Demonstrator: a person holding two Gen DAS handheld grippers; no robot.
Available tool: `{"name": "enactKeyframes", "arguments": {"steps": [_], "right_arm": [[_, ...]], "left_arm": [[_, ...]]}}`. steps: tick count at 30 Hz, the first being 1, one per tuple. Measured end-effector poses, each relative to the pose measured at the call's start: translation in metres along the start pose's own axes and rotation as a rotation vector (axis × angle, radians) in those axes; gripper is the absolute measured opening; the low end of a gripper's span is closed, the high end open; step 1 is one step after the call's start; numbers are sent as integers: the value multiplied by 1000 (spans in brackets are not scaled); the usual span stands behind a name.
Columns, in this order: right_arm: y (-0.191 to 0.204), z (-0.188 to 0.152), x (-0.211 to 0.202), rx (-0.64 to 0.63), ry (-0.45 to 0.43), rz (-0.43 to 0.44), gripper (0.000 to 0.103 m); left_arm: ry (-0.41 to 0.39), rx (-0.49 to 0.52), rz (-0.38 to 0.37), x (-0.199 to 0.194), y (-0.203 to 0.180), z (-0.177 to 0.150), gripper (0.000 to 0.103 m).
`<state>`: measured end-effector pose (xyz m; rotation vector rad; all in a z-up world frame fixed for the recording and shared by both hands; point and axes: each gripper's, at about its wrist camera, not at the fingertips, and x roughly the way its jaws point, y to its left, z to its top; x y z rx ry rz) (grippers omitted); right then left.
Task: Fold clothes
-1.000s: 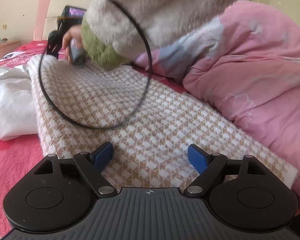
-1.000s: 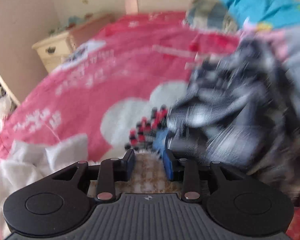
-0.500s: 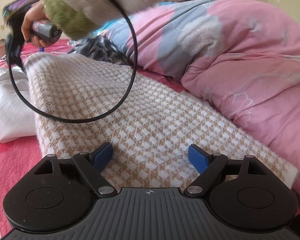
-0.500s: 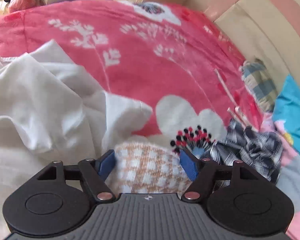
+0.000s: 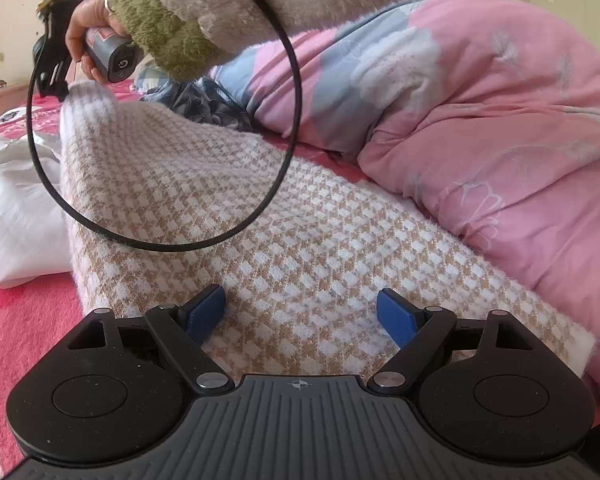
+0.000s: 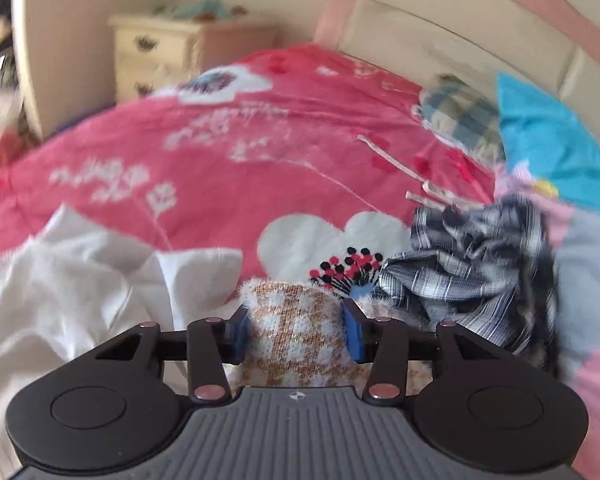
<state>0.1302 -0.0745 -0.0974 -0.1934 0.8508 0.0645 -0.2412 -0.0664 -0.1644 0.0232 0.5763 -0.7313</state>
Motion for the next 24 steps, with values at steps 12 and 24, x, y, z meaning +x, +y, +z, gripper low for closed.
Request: {"name": "enactKeyframes", "arguments": {"steps": [12,24], "right_arm": [[-32,24,-51,128,-52,285,57],[10,-43,-1,-172,127,266,66]], "left_arm": [[3,3,1,0,1,0,84],[-8,-2,17,-5,-2,-3,84]]}}
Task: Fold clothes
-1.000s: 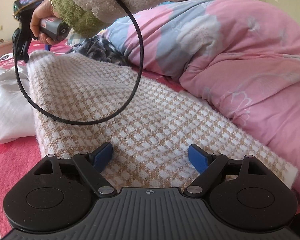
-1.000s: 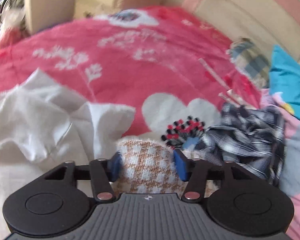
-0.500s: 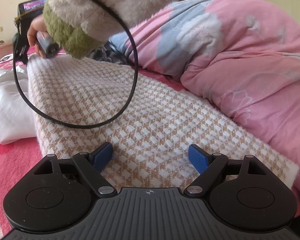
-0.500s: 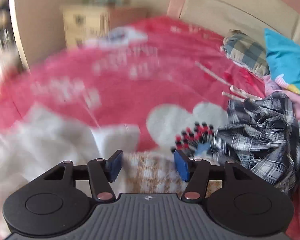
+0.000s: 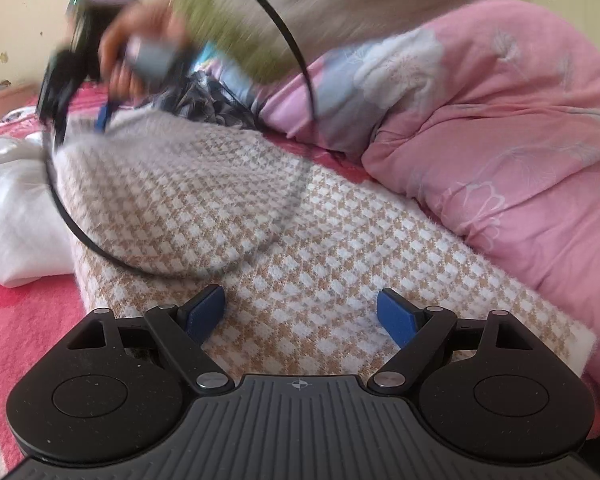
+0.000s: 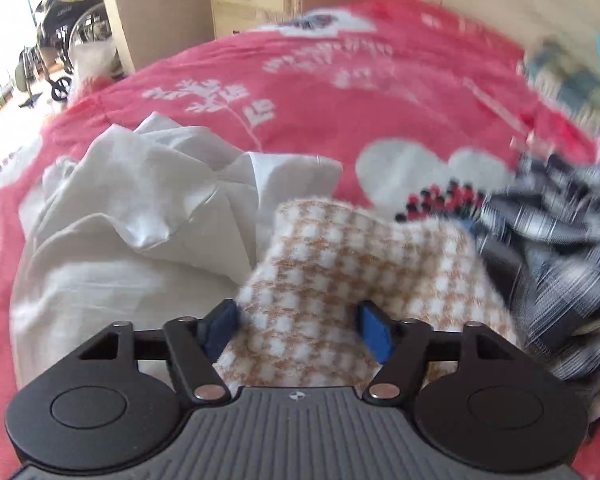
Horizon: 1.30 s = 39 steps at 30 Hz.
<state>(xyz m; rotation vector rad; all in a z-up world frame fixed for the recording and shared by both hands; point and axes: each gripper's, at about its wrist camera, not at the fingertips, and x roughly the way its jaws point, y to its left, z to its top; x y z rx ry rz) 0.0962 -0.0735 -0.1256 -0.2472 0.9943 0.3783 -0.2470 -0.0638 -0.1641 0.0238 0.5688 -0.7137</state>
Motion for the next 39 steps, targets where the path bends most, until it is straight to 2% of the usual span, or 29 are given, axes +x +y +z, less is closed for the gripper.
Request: {"name": "enactKeyframes", "arguments": {"steps": [1,2,6,8,10,12,14,17,19,21,23,25,27,29,31,32,33,35,37,38,39], "right_arm": [[-3,0,-16,6,-16,13,57],[-7,0,-32,12,-33,26,53],[-44,-6,-131,9,-126,7,52],[-63,-14,-169,-12,-97,-43,52],[-81,-34,-187,-22,-37,-85,44],[-95,-61,-178,7,30,-76,36],[-103,-93,-152,47,92,-54,31],[-110,-143,-87,82,189,-84,29],[-120,-163,-78,127,154,-61,28],[-126,-158,-96,191,137,-45,28],[-125,-153,-124,164,113,-29,27],[-118,-150,-148,86,88,-33,27],[-115,-149,-164,44,60,4,27],[-113,-154,-157,39,51,53,27],[-108,-164,-139,33,64,83,27],[-105,-174,-120,30,91,80,27],[-104,-183,-108,31,82,85,26],[-107,-195,-100,47,24,111,26],[-117,-197,-108,99,4,147,26],[-123,-197,-115,124,-6,166,25],[-130,-199,-121,141,-21,179,25]], "left_arm": [[-5,1,2,-1,-1,-1,84],[-10,3,5,-2,-1,-3,84],[-20,19,16,-2,-5,-5,84],[-18,15,12,-2,-4,-4,84],[-14,15,11,-2,-4,-3,84],[-13,11,12,-3,-3,-4,84],[-14,13,15,-4,-4,-4,84],[-11,17,27,-4,-5,-6,84],[-9,37,42,-6,-7,-7,84],[-2,53,55,-9,-8,-8,84],[9,60,64,-13,-9,-7,84],[6,83,89,-24,-5,3,84],[-16,97,127,-33,3,15,84],[-57,30,184,-39,29,33,84],[-91,-64,185,-37,56,47,84],[-97,-72,189,-30,67,54,83],[-98,-74,191,-21,75,60,83],[-91,-118,186,1,94,70,81],[-51,-203,121,23,111,70,81],[-10,-206,122,33,113,65,81],[29,-146,140,41,110,57,81]]}}
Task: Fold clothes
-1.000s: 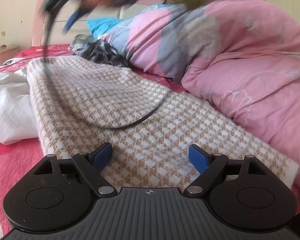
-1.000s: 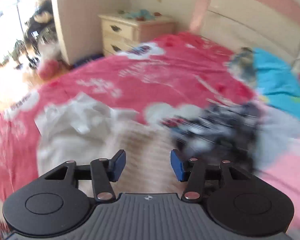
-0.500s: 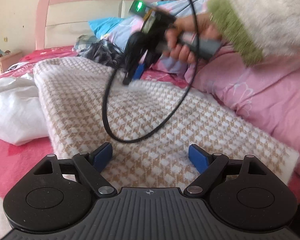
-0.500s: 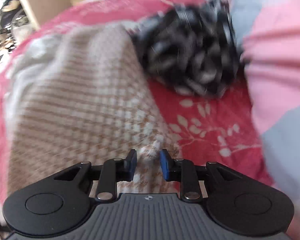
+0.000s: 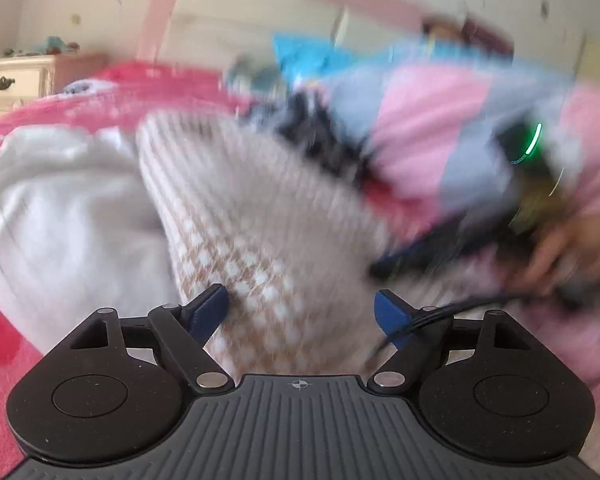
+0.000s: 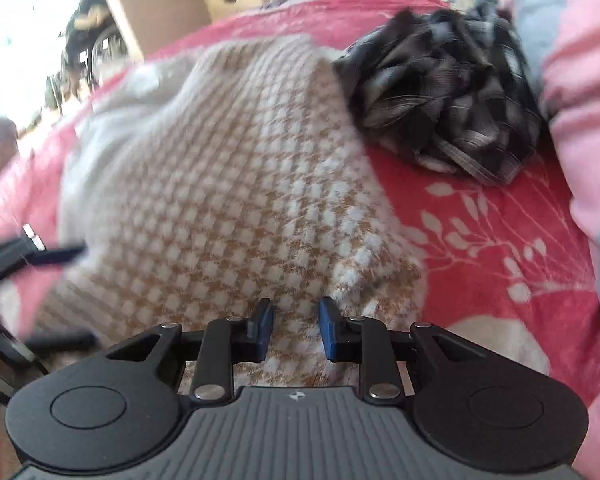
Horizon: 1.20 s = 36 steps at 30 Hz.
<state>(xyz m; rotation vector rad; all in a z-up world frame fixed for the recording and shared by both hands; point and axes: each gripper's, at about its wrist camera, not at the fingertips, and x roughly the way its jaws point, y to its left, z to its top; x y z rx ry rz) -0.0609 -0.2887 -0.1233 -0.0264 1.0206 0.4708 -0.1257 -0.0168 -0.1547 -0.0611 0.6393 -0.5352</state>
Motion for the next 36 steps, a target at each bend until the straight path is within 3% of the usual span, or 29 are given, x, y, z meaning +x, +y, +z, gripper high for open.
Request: {"name": "enactKeyframes", "arguments": {"steps": [2,4,11,15,19,22,25,26,28,31,34,36], "right_arm": [[-8,0,-19,26,-49,19,25],[-15,-1,-42,51,-99,31,26],[-42,0,-101,153,-248,26,26],[-57,-4,-135,234,-352,16,28],[-38,-17,-167,185,-396,71,28],[-25,-28,-182,164,-356,70,28],[-14,-34,-180,150,-249,93,28],[-5,-35,-169,129,-195,83,28],[19,-35,-140,53,-129,5,28],[54,-31,-86,-64,-110,-75,27],[56,-29,-31,-17,-51,-108,27],[47,-40,-12,53,-5,-107,27]], "left_arm": [[4,138,32,-2,-9,-14,82],[25,200,49,-15,-15,-18,82],[77,215,37,-92,-35,-1,83],[197,208,-28,-122,-42,-7,83],[248,66,-63,-153,-41,-17,83],[228,-153,-103,-168,-27,-16,83],[151,-388,-138,-179,-5,-10,83],[132,-408,-130,-179,-1,-7,83],[86,-362,-73,-169,-5,5,83],[25,-323,-20,-126,-14,24,83],[5,-261,38,-64,-29,35,80],[56,-173,79,-30,-41,32,77]]}}
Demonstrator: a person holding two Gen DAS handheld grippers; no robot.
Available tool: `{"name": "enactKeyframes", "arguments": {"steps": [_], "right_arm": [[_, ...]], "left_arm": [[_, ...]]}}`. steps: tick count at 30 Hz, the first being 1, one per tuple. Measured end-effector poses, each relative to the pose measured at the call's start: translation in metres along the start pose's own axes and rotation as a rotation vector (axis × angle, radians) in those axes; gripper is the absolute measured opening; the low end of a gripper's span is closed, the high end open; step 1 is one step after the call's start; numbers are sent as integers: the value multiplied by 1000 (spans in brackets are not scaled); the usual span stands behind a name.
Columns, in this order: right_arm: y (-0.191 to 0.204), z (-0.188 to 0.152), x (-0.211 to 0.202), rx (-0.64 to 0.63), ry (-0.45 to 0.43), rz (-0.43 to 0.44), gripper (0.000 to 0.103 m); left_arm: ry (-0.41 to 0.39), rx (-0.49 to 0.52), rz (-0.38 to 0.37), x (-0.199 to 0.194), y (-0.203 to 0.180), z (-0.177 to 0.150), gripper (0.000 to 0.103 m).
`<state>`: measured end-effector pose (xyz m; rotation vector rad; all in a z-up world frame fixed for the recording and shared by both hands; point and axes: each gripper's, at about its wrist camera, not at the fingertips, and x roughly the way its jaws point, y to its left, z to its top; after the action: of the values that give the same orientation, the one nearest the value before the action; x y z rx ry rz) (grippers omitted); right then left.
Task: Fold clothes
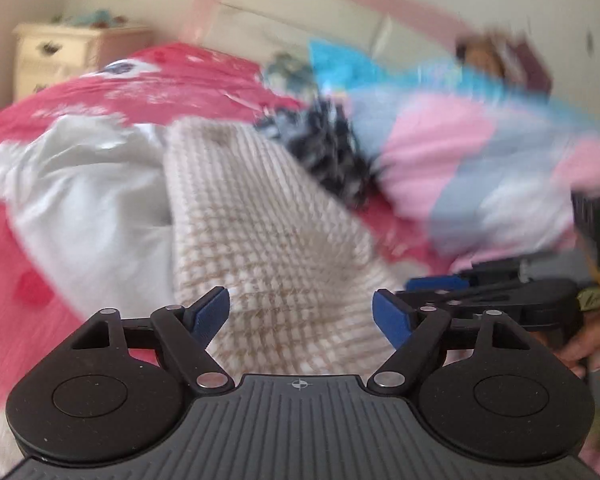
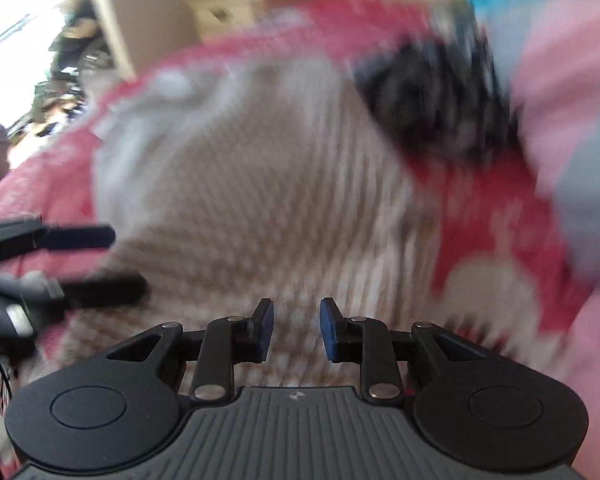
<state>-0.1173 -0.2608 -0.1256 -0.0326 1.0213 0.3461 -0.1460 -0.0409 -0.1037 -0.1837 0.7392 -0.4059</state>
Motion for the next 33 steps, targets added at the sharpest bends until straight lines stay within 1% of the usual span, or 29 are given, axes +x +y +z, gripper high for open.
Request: {"name": "enactKeyframes", "arguments": {"steps": [1,2,3,4,5,8,12,14,16,17,19,21,23,25,26,27,28,29,30,31,32,33], "right_arm": [[-4,-7,1,21,3,5,27],[-5,-15,-6,33,5,12,27],[-7,-23,-14,43,14,18,27],[-7,-32,-23,49,24,24,27],[-8,-42,-32,51,33,31,27],[1,-75,-55,41,61,38,26],[16,-120,-90,21,95,37,25],[21,-137,-104,14,116,16,25],[25,-148,-114,4,163,-21,27],[26,-152,-121,6,167,-34,27],[30,-149,-136,3,132,-51,27],[41,-140,-152,-28,60,-65,27],[51,-135,-159,-44,23,-32,27],[59,-137,-152,-61,43,14,26],[60,-142,-143,-67,82,10,25],[58,-149,-131,-70,138,-11,24],[52,-156,-123,-46,181,-34,25],[44,-164,-118,-2,214,-57,28],[39,-167,-121,38,213,-64,27],[36,-166,-131,76,190,-59,26],[34,-166,-140,114,167,-55,26],[35,-166,-150,126,143,-63,27]], "left_arm": [[55,25,17,18,-4,-7,76],[109,47,19,27,-6,-16,74],[138,85,40,31,-9,-28,73],[140,139,54,27,-14,-40,74],[128,183,53,18,-19,-49,75],[128,237,29,-12,-30,-74,77],[115,277,47,-49,-48,-110,79],[113,291,64,-64,-54,-126,78],[142,280,78,-72,-56,-134,79],[154,278,84,-77,-57,-137,79],[184,272,79,-89,-61,-142,78],[208,264,66,-102,-65,-146,77],[180,279,72,-118,-70,-148,77],[149,272,83,-126,-74,-148,77],[143,262,86,-126,-76,-149,78],[138,252,90,-125,-77,-149,79],[158,230,93,-120,-75,-152,79],[177,208,96,-114,-74,-156,79],[202,171,101,-109,-69,-161,79],[227,135,106,-104,-65,-167,79],[252,99,111,-99,-61,-172,76],[277,87,119,-99,-59,-174,75]]}}
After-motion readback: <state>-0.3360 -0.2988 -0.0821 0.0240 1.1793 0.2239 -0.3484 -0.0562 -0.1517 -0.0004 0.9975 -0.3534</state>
